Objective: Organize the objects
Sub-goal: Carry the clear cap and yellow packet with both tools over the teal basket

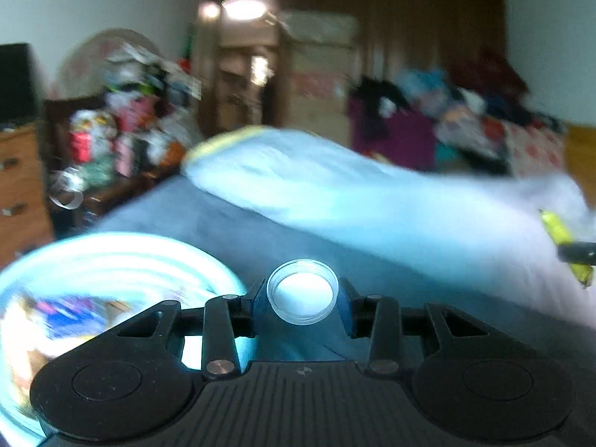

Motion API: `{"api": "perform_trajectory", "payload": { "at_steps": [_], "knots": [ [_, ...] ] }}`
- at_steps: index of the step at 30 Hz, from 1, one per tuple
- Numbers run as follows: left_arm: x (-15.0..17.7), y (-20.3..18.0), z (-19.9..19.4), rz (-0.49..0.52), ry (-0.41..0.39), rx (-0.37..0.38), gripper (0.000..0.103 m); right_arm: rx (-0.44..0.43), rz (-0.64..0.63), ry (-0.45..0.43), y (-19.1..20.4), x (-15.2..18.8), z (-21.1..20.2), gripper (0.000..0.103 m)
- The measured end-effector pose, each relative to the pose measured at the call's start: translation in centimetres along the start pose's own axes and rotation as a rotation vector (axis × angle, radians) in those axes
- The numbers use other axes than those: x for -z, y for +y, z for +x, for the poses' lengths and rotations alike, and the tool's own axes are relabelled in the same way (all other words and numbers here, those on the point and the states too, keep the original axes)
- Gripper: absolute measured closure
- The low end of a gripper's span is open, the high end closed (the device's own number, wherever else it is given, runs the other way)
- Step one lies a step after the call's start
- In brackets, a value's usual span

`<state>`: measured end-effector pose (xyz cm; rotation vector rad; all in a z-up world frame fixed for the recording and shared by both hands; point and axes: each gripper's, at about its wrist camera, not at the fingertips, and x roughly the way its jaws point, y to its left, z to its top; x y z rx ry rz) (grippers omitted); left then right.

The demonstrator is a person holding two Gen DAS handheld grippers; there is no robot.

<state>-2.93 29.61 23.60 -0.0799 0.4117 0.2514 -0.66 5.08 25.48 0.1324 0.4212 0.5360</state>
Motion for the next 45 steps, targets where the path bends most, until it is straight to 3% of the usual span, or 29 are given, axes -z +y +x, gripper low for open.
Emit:
{"api": "perform_trajectory", "payload": {
  "at_steps": [4,9,14,20,26,32,45],
  "knots": [
    [-2.6,5.7,-1.6,-0.043,-0.036,-0.126,0.063,-0.108,-0.058,-0.030,5.8,-4.1,1.9,0.051],
    [-5.1,14.2,-3.4,-0.150,-0.025,-0.288,0.063,-0.252,-0.134,0.002,14.3,-7.9,4.6,0.051],
    [-5.9,19.1,-3.4,-0.192,0.034,-0.361,0.063,-0.347,-0.182,0.077,21.4,-9.0,7.5,0.051],
    [-6.2,22.2,-1.6,-0.192,0.100,-0.362,0.063,-0.405,-0.219,0.137,27.9,-9.1,10.5,0.051],
    [-6.8,23.8,1.1,-0.181,0.126,-0.341,0.063,-0.411,-0.216,0.189,31.3,-9.3,13.7,0.051],
    [-8.2,25.4,4.1,-0.158,0.146,-0.337,0.063,-0.406,-0.235,0.216,33.2,-8.0,16.0,0.051],
    [-8.1,25.6,7.1,-0.149,0.178,-0.328,0.063,-0.405,-0.253,0.246,34.1,-6.3,17.5,0.051]
  ]
}}
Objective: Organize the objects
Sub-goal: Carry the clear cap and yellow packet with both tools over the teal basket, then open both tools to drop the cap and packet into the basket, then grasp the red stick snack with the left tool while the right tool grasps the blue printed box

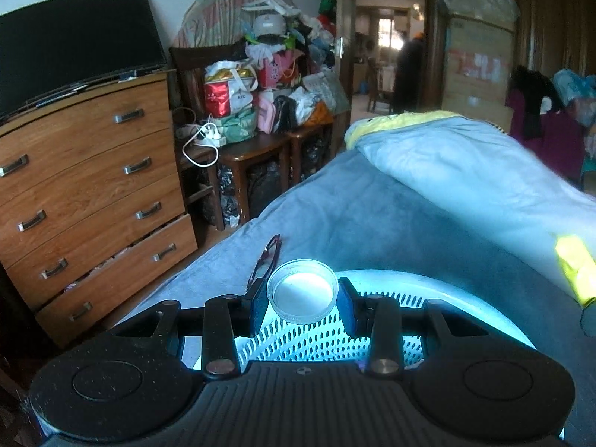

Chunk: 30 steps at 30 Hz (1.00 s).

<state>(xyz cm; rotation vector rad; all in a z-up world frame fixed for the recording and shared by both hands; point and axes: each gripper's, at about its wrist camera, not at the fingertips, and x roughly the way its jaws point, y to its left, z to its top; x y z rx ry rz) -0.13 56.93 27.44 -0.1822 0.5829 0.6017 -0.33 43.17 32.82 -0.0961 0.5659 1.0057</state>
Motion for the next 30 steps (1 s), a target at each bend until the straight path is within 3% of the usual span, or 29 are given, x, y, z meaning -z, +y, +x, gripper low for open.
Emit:
{"api": "perform_trajectory", "payload": {
  "at_steps": [14,17,19,20,21,23,27,29,30],
  "knots": [
    [0.3,0.5,0.5,0.007,0.004,-0.016,0.063,-0.013,-0.002,0.009,0.4,-0.1,1.1,0.051],
    [0.3,0.7,0.8,0.002,0.008,-0.020,0.061,-0.008,0.000,0.004,0.4,0.0,1.4,0.046],
    [0.3,0.8,0.8,-0.008,0.003,-0.029,0.037,-0.002,-0.001,-0.007,0.4,0.1,1.4,0.032],
    [0.3,0.8,0.8,-0.010,-0.004,-0.035,0.031,-0.001,-0.002,-0.011,0.4,0.0,1.3,0.030],
    [0.4,0.7,0.6,-0.006,-0.014,-0.046,0.026,0.000,-0.002,-0.017,0.4,0.0,1.2,0.028],
    [0.5,0.4,0.5,0.006,-0.015,-0.052,0.026,-0.002,0.007,-0.033,0.1,0.1,0.6,0.026],
    [0.6,-0.3,-1.0,-0.006,-0.028,-0.028,0.026,-0.018,0.029,-0.151,-0.6,1.1,-3.8,0.024],
    [0.7,-1.3,-3.2,-0.008,-0.069,0.011,0.026,0.028,0.002,-0.283,-0.7,3.1,-8.3,0.015],
    [1.0,-2.2,-4.7,-0.003,-0.107,0.046,0.024,0.065,-0.015,-0.353,-0.8,4.5,-10.7,0.000]
  ]
}}
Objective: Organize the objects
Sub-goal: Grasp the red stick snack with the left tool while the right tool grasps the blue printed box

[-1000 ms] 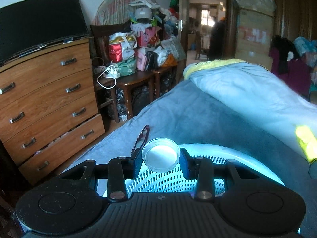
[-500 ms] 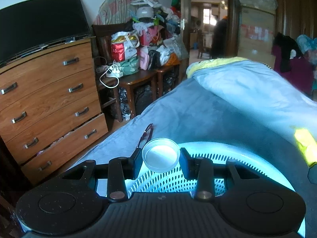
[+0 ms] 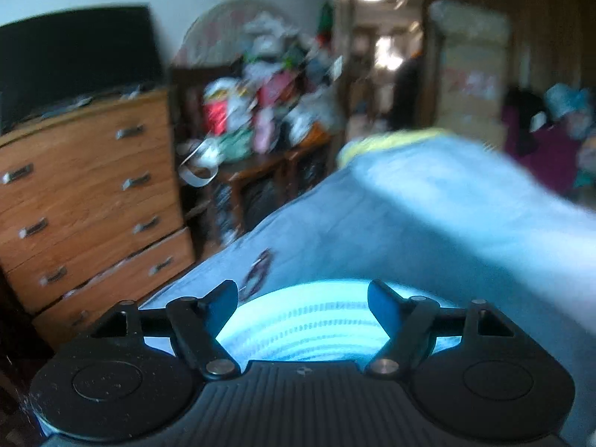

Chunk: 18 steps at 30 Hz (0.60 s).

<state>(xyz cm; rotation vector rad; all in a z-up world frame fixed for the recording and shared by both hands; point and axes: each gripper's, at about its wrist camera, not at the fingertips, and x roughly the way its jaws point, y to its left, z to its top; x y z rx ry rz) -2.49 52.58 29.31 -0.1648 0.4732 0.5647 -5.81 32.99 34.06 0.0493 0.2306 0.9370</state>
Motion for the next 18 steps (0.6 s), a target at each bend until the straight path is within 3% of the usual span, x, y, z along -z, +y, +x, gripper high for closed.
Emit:
{"api": "perform_trajectory", "payload": {
  "at_steps": [1,3,4,6,8,12,15,18],
  "knots": [
    [0.1,-0.8,-1.2,0.007,-0.029,0.033,0.021,0.037,-0.022,-0.075,-0.4,1.0,-3.1,0.001],
    [1.0,-3.6,-4.2,0.047,-0.093,0.126,0.018,0.114,-0.044,-0.138,-1.3,3.6,-7.5,0.001],
    [1.5,-4.9,-5.2,0.064,-0.109,0.169,0.017,0.184,-0.049,-0.124,-2.0,5.4,-9.5,0.001],
    [3.2,-8.3,-7.4,0.102,-0.124,0.281,0.016,0.284,-0.039,-0.003,-4.2,8.9,-12.1,0.001],
    [5.1,-11.2,-8.8,0.121,-0.113,0.375,0.013,0.341,0.028,0.084,-7.2,12.3,-14.7,0.002],
    [11.1,-17.2,-9.5,0.178,0.012,0.524,0.013,0.541,0.114,0.273,-14.1,19.2,-18.9,0.008],
    [15.4,-20.3,-8.2,0.205,0.162,0.540,0.018,0.538,0.242,0.391,-18.3,22.4,-18.7,0.013],
    [17.7,-22.1,-7.6,0.242,0.229,0.535,0.019,0.494,0.276,0.416,-19.7,23.7,-16.5,0.013]
  ]
}}
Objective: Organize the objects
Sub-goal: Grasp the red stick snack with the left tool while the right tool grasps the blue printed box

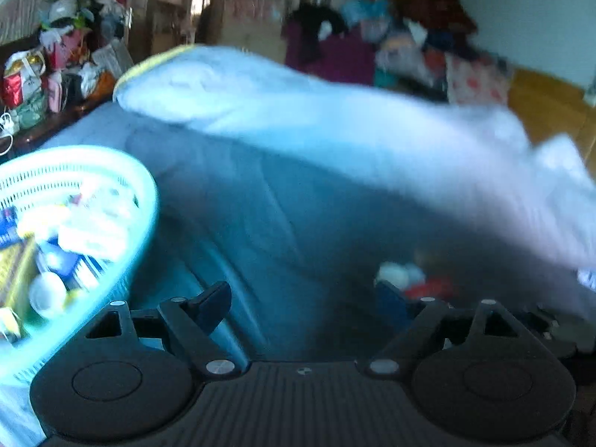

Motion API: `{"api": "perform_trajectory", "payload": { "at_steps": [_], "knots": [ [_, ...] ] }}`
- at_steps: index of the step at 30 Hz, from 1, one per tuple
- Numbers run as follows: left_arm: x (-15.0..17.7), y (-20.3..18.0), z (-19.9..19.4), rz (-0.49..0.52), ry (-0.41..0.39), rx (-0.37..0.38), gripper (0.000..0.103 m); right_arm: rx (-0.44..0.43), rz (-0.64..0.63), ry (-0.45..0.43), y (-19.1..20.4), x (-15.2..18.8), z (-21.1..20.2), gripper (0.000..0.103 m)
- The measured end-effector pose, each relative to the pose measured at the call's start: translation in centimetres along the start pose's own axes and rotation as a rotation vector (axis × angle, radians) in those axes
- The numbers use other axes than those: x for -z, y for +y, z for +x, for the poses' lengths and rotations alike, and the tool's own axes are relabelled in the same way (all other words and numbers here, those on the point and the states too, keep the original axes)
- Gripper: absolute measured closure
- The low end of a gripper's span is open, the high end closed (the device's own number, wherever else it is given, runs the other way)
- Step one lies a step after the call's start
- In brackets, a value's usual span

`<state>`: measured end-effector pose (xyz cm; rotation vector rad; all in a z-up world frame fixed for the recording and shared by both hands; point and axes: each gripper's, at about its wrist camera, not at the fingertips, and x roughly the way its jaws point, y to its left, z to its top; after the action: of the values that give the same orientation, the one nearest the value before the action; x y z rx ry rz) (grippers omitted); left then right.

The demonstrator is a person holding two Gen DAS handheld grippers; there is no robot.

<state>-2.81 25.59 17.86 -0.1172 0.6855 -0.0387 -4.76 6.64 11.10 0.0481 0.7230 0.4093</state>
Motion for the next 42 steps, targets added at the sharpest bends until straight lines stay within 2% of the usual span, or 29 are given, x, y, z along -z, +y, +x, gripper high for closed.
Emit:
{"api": "perform_trajectory", "payload": {
  "at_steps": [2,3,4,6,8,10,12,15,17,19,21,22,23,25,26,28,31,33,35,36,38,42],
  "knots": [
    [0.3,-0.5,0.6,0.018,0.014,-0.003,0.019,0.006,-0.032,0.021,0.3,0.3,2.3,0.014],
    [0.2,-0.6,1.0,0.032,0.022,-0.008,0.019,0.018,-0.039,0.029,0.4,0.4,3.1,0.019],
    [0.2,-1.0,1.4,0.048,0.025,-0.010,0.019,0.027,-0.037,0.043,0.1,0.6,3.8,0.031],
    [-0.2,-1.6,2.3,0.089,0.021,-0.010,0.019,0.017,-0.012,0.071,-0.6,0.9,4.5,0.048],
    [-0.4,-2.4,3.8,0.137,0.029,0.019,0.022,-0.016,0.020,0.043,-1.7,1.1,3.4,0.049],
    [-0.5,-3.7,5.8,0.192,0.037,0.056,0.032,-0.005,0.032,-0.006,-3.3,1.8,0.7,0.049],
    [0.0,-4.8,8.9,0.233,0.075,0.123,0.039,0.008,0.072,-0.046,-5.4,2.5,-1.8,0.049],
    [1.2,-6.1,13.6,0.265,0.136,0.216,0.040,0.044,0.148,-0.062,-8.3,3.4,-4.5,0.049],
    [2.2,-6.9,16.4,0.282,0.173,0.236,0.040,0.052,0.202,-0.064,-10.0,3.8,-5.7,0.048],
    [3.3,-7.4,17.9,0.285,0.168,0.232,0.032,0.056,0.247,-0.083,-11.2,3.9,-6.4,0.048],
    [4.1,-8.5,18.2,0.315,0.131,0.231,0.028,0.063,0.275,-0.101,-11.9,4.1,-6.4,0.048],
    [4.4,-9.2,18.1,0.325,0.131,0.251,0.030,0.069,0.288,-0.110,-12.3,4.3,-6.2,0.048],
    [4.7,-10.0,17.7,0.331,0.150,0.316,0.031,0.074,0.303,-0.117,-12.6,4.5,-6.0,0.048],
    [5.3,-12.1,16.5,0.412,0.189,0.435,0.040,0.076,0.344,-0.135,-13.3,5.0,-5.3,0.047],
    [5.8,-13.1,15.7,0.458,0.203,0.481,0.040,0.078,0.358,-0.143,-13.5,5.1,-5.2,0.046],
    [6.4,-14.0,14.7,0.466,0.226,0.529,0.040,0.080,0.377,-0.162,-13.7,5.4,-4.7,0.045],
    [6.1,-13.7,14.4,0.368,0.205,0.468,0.040,0.107,0.344,-0.172,-13.2,5.3,-4.2,0.044],
    [5.6,-13.8,14.4,0.310,0.154,0.383,0.040,0.144,0.275,-0.168,-12.3,5.0,-4.1,0.044],
    [5.1,-14.2,14.9,0.269,0.132,0.342,0.039,0.164,0.211,-0.158,-11.7,4.6,-4.1,0.033],
    [5.1,-14.5,15.3,0.261,0.133,0.325,0.039,0.164,0.191,-0.135,-11.6,4.6,-3.9,0.027],
    [5.3,-15.9,16.3,0.267,0.133,0.303,0.040,0.178,0.173,-0.100,-11.6,4.9,-3.7,0.027],
    [5.7,-18.0,17.6,0.302,0.115,0.245,0.041,0.127,0.186,-0.087,-11.9,5.2,-3.9,0.029]
  ]
}}
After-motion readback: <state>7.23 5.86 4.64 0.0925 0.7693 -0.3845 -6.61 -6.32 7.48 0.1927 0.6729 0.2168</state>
